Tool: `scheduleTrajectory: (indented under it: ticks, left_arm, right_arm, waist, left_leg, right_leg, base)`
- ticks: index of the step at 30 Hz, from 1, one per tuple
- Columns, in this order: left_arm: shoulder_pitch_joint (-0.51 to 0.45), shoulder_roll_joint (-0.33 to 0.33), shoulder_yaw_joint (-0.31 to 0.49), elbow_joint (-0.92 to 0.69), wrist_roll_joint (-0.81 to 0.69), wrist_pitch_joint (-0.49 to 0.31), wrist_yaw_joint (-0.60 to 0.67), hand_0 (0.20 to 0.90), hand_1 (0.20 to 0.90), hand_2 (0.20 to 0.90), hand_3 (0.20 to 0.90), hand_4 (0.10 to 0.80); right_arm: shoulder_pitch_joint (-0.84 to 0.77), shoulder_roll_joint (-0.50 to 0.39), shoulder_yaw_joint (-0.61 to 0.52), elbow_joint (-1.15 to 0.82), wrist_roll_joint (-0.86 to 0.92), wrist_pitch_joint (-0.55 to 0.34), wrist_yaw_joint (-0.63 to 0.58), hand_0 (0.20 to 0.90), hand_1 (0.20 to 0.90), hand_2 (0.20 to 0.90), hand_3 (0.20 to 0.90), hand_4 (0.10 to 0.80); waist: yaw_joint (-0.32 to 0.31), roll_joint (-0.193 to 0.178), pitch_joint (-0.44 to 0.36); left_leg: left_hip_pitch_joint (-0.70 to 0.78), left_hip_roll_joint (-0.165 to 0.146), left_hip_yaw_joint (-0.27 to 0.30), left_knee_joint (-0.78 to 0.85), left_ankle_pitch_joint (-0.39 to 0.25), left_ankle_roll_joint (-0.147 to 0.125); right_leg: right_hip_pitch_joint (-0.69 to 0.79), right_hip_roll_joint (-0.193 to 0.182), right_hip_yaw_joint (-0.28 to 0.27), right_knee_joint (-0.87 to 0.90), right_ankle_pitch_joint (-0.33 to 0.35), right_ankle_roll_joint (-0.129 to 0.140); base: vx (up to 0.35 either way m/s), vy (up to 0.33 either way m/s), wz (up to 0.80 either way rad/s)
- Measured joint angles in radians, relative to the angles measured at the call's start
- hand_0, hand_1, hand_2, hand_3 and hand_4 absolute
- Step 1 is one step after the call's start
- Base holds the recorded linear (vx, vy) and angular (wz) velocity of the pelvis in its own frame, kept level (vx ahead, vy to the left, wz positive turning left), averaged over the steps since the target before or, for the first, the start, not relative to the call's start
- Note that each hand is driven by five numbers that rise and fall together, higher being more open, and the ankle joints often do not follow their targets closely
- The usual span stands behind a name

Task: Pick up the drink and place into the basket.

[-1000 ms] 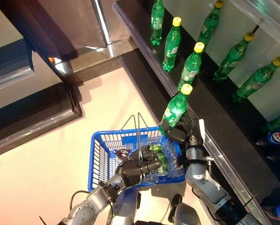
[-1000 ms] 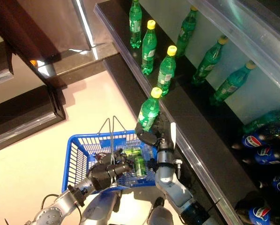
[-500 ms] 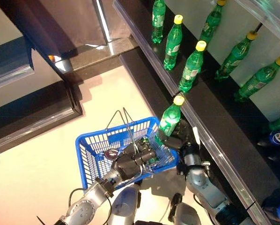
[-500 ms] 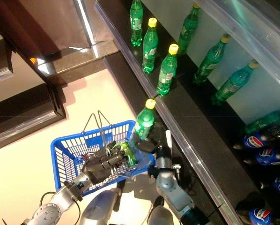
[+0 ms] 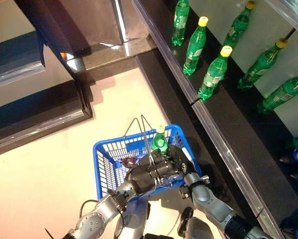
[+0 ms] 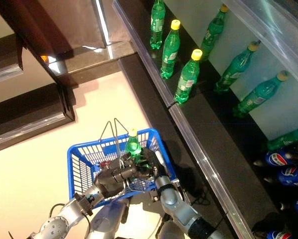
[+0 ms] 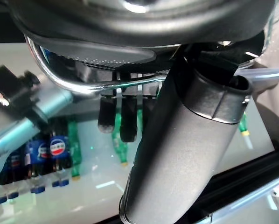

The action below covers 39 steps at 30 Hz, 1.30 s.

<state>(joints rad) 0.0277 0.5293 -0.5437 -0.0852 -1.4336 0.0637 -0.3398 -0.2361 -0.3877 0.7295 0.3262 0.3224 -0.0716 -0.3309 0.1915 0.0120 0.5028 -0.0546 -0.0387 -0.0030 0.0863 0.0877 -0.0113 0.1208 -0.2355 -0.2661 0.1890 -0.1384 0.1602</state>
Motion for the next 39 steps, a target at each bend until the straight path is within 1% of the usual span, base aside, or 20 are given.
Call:
scheduleTrajectory:
  ticks: [3,7,11,15,18,22,26,30,34,37,39]
  left_arm:
    - [-0.011,-0.001,-0.006,0.0,0.0,0.016,0.0,0.3,0.3,0.3,0.2,0.1]
    - [-0.039,-0.011,-0.047,0.0,0.0,0.048,0.0,0.3,0.3,0.3,0.2,0.1]
    - [-0.056,-0.016,-0.073,0.0,0.0,0.069,0.0,0.3,0.3,0.3,0.2,0.1]
    - [-0.072,-0.017,-0.076,0.0,0.0,0.084,0.0,0.3,0.3,0.3,0.2,0.1]
    - [-0.075,-0.017,-0.08,0.0,0.005,0.094,0.0,0.3,0.3,0.3,0.2,0.1]
    - [-0.077,-0.018,-0.093,0.0,0.021,0.109,0.0,0.3,0.3,0.3,0.2,0.1]
    - [-0.101,-0.017,-0.118,0.0,0.021,0.132,0.0,0.3,0.3,0.3,0.2,0.1]
    - [-0.116,-0.018,-0.129,0.0,0.02,0.144,0.0,0.3,0.3,0.3,0.2,0.1]
    - [-0.12,-0.018,-0.13,0.0,0.02,0.149,0.0,0.3,0.3,0.3,0.2,0.1]
    - [-0.12,-0.018,-0.13,0.0,0.02,0.149,0.0,0.3,0.3,0.3,0.2,0.1]
    - [-0.119,-0.018,-0.128,0.0,0.02,0.148,0.0,0.3,0.3,0.3,0.2,0.1]
  right_arm:
    - [-0.027,0.0,0.028,0.056,0.003,0.03,0.029,0.3,0.3,0.3,0.2,0.1]
    - [-0.06,0.002,0.055,0.119,-0.022,0.089,0.066,0.3,0.3,0.3,0.2,0.1]
    - [-0.124,0.01,0.105,0.178,-0.134,0.146,0.115,0.3,0.3,0.3,0.2,0.1]
    - [-0.162,0.016,0.134,0.181,-0.228,0.174,0.159,0.3,0.3,0.3,0.2,0.1]
    - [-0.203,0.052,0.155,0.224,-0.295,0.184,0.197,0.3,0.3,0.3,0.2,0.1]
    - [-0.229,0.117,0.164,0.32,-0.322,0.184,0.219,0.3,0.3,0.3,0.2,0.1]
    - [-0.237,0.141,0.175,0.371,-0.34,0.182,0.221,0.3,0.3,0.3,0.2,0.1]
    - [-0.259,0.163,0.186,0.417,-0.444,0.181,0.251,0.3,0.3,0.3,0.2,0.1]
    - [-0.305,0.178,0.248,0.464,-0.642,0.169,0.333,0.3,0.3,0.3,0.2,0.1]
    - [-0.33,0.178,0.266,0.488,-0.693,0.162,0.345,0.3,0.3,0.3,0.2,0.1]
    - [-0.339,0.182,0.27,0.502,-0.695,0.16,0.353,0.3,0.3,0.3,0.2,0.1]
  waist:
    - [0.003,0.0,0.0]
    - [0.025,-0.002,0.0]
    - [0.033,-0.005,0.0]
    - [0.045,-0.008,0.0]
    - [0.052,-0.017,-0.001]
    - [0.058,-0.028,-0.008]
    - [0.076,-0.029,-0.008]
    - [0.082,-0.03,-0.008]
    - [0.089,-0.03,-0.009]
    - [0.104,-0.034,-0.011]
    - [0.109,-0.043,-0.017]
  left_leg:
    - [0.0,0.0,-0.007,0.001,0.0,0.0]
    - [0.0,0.001,-0.01,0.003,0.0,0.0]
    - [0.0,0.0,-0.024,0.009,0.001,0.002]
    - [0.0,0.001,-0.033,0.018,0.001,0.002]
    - [0.0,0.003,-0.036,0.02,0.001,0.002]
    - [0.0,0.003,-0.038,0.022,0.001,0.002]
    - [0.0,0.003,-0.04,0.025,0.001,0.002]
    - [-0.002,0.003,-0.044,0.029,0.0,0.002]
    - [-0.004,0.003,-0.048,0.034,0.0,0.002]
    - [-0.004,0.004,-0.048,0.036,0.0,0.002]
    - [-0.004,0.004,-0.048,0.036,0.0,0.002]
  right_leg:
    - [0.003,0.002,-0.004,0.001,-0.001,-0.001]
    - [0.005,0.007,-0.005,0.001,-0.002,-0.002]
    - [0.016,0.006,-0.026,0.002,-0.003,-0.003]
    - [0.017,0.007,-0.028,0.018,-0.012,-0.006]
    - [0.012,0.008,-0.029,0.034,-0.021,-0.009]
    - [0.013,0.008,-0.029,0.036,-0.022,-0.009]
    - [0.015,0.008,-0.03,0.037,-0.022,-0.009]
    - [0.016,0.009,-0.033,0.038,-0.022,-0.009]
    - [0.015,0.009,-0.035,0.044,-0.024,-0.01]
    - [0.015,0.009,-0.035,0.044,-0.024,-0.011]
    - [0.016,0.009,-0.035,0.042,-0.024,-0.011]
  base:
    - [0.035,-0.048,0.05]
    - [0.046,-0.041,0.02]
    - [0.027,-0.029,0.1]
    - [0.025,-0.027,0.06]
    - [0.019,-0.027,0.02]
    - [0.026,-0.024,0.01]
    - [0.0,0.0,0.0]
    - [0.004,-0.009,0.01]
    - [0.018,-0.031,0.02]
    - [0.013,0.001,0.0]
    - [0.02,0.005,0.0]
